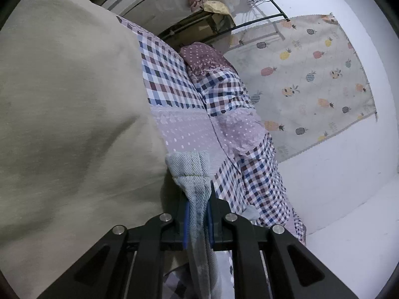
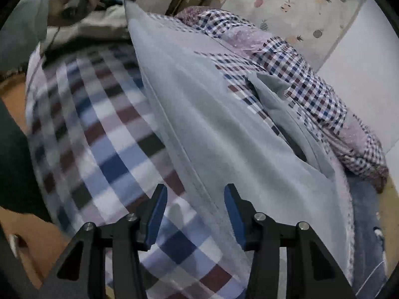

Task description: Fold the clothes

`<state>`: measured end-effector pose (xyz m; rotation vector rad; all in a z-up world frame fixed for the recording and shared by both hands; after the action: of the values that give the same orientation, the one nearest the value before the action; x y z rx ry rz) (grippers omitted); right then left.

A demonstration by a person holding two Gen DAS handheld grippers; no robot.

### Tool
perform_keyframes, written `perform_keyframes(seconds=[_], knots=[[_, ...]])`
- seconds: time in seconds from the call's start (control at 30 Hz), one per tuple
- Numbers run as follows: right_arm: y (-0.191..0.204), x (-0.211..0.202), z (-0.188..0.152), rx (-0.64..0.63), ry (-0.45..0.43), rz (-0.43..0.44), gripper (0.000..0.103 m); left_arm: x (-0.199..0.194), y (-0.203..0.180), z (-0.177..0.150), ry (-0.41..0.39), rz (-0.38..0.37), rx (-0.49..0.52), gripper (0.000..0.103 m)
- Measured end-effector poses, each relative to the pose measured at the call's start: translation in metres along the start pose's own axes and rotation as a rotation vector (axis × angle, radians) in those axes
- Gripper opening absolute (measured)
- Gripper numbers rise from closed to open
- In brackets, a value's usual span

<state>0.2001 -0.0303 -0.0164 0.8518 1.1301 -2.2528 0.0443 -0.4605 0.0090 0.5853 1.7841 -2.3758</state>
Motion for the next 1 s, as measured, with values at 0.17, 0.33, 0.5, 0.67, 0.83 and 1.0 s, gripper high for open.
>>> perform_keyframes(seconds=[0.17,0.33,0.5,0.67,0.83,1.0], knots=[[-0.014,0.005,-0.011,0.013,0.044,-0.028,0.002,0.000,0.000,0.000,-0.003,0.018,0.008,0.010],[-0.015,-0.026,-0.012,-0.023,0.011,0.011,0.001,-0.007,0.000,0.004,-0.013,0.024,0.008,0.010],[-0.002,-0.016,-0.022,-0.011,0.012,0.063,0.003,0.000,0.017,0.006,-0.014,0.102,0.038,0.010],[-0.001,-0.012,-0.029,0.053,-0.001,0.099,0.010,0.006,0.030,0.008,-0.009,0.159,0.077,0.012],[-0.008,-0.020,-0.033,0.154,-0.031,0.163,0.039,-0.003,0.027,0.004,-0.040,0.218,0.152,0.030],[-0.014,-0.043,-0.025,0.266,-0.140,0.300,0.041,-0.061,0.017,0.010,-0.285,0.283,0.191,0.076]])
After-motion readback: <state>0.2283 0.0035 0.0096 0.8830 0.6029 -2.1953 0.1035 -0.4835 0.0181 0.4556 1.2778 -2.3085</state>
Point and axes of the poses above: each gripper's, at about its wrist camera, not at the fingertips, and x roughly the way its jaws point, y to its left, z to its top, the point moved 4 cm from there along x, roughly the way its jaws point, and after that the axes turned 7 degrees about -x, right-handed, at the moved point
